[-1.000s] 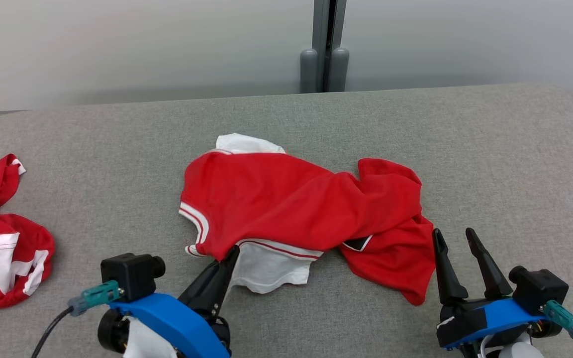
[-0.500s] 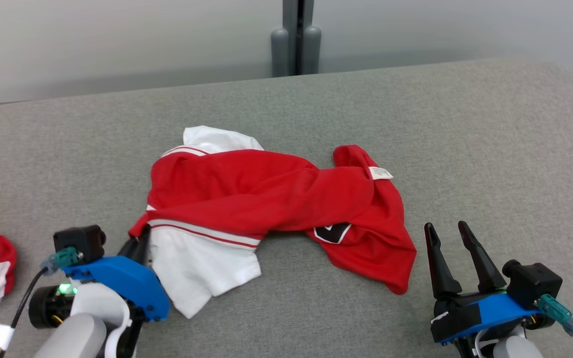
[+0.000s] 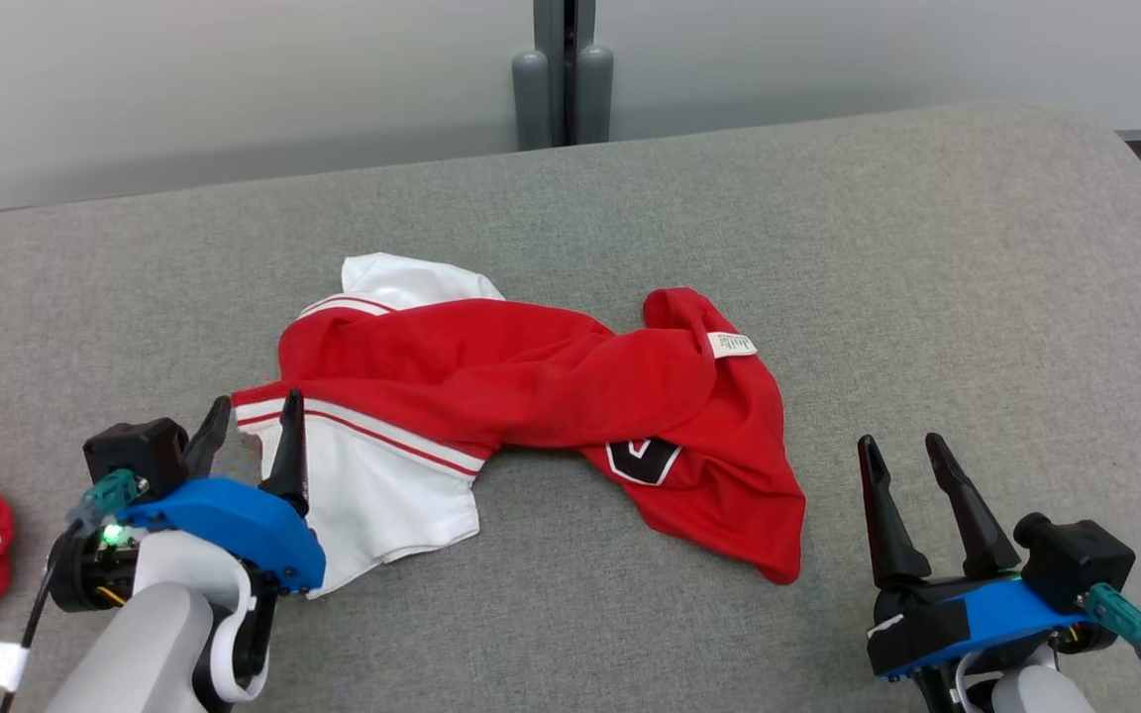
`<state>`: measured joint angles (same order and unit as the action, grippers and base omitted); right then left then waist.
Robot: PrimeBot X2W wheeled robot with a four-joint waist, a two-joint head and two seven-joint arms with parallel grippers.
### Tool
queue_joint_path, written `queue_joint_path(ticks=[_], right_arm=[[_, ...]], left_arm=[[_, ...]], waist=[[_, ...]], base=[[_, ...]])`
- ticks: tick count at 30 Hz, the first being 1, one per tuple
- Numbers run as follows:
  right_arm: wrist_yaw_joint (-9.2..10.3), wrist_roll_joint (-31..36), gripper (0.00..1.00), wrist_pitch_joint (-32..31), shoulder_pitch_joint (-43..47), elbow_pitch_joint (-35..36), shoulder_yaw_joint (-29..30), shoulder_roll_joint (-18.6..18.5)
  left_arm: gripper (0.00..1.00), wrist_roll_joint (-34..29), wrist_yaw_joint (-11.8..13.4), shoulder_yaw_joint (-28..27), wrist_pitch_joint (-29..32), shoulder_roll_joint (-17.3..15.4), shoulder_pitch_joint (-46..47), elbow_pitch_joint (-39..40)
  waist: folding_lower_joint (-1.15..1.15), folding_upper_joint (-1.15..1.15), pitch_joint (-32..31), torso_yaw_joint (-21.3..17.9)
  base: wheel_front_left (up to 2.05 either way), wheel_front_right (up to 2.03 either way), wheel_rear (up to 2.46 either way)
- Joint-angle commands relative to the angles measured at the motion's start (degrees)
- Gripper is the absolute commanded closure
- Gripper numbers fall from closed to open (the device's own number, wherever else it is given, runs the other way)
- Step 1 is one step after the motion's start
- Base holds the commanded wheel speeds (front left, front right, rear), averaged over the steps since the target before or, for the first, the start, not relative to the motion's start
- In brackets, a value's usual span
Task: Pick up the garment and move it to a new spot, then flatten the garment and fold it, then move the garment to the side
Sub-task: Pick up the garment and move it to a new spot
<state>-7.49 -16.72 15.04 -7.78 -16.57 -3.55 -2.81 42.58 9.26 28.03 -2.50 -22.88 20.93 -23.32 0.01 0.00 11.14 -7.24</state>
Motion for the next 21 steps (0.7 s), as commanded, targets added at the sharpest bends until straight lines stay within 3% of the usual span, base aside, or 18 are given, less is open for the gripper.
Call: queue_joint_path(ticks=[1, 9, 12, 21], right_arm=[[-0.01, 0.27, 0.00, 0.21, 0.81, 0.19, 0.39, -0.15], [-0.01, 1.28, 0.00, 0.21, 2.30, 0.54, 1.84, -0.15], [-0.01, 1.70, 0.00, 0.21, 2.50, 0.48, 2.22, -0.16], [-0.01, 2.39, 0.00, -0.50, 3.76, 0.09, 2.62, -0.16]], left_arm=[[0.00, 0.57, -0.77, -0.65, -2.62, 0.85, -1.19, -0.31], [0.00, -0.59, -3.62, -2.30, -11.76, 2.76, -4.76, 0.92], [0.00, -2.60, -3.36, -3.03, -12.46, 2.95, -5.78, 1.69], [0.00, -15.77, -4.17, -11.21, -12.74, 7.00, -13.67, 9.04]], waist=[[-0.01, 0.00, -0.85, 0.54], [-0.01, 0.00, -3.90, 3.42], [-0.01, 0.00, -4.63, 4.13], [-0.01, 0.00, -7.62, 6.06]], base=[[0.00, 0.00, 0.00], [0.00, 0.00, 0.00], [0.00, 0.00, 0.00], [0.00, 0.00, 0.00]])
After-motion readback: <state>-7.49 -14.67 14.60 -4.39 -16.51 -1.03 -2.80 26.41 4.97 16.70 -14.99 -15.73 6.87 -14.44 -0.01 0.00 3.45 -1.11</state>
